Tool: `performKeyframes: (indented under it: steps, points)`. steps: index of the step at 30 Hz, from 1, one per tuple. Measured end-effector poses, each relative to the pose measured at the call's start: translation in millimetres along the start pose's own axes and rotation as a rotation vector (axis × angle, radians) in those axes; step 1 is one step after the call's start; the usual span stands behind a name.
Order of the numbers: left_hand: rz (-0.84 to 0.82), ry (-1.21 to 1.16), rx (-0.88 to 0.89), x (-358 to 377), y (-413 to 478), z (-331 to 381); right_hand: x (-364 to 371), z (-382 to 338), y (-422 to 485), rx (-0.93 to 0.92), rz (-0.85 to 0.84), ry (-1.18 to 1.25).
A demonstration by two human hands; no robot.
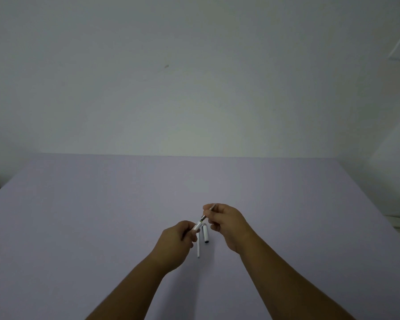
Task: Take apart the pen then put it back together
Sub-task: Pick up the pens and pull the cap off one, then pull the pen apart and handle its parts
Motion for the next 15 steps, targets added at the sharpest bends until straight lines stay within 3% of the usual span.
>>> performKeyframes:
  steps: [10,15]
  points:
    - [-0.171,-0.259,-0.084,15,-3,-1,-6,-17,8,-0.084,0.062,0.002]
    - [-0.184,-0.355,-0.148,18,5,-14,-39,-20,28,-0.112,0.293,0.188]
Point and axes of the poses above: each hand's wrist, its own y-axis towards the middle knuckle, its own x-axis out of the palm, z = x × y, the point moved 10 cm from there along y, towards the middle knuckle, and after that the axes turned 6 degrees about -x, right-handed, at the moved point
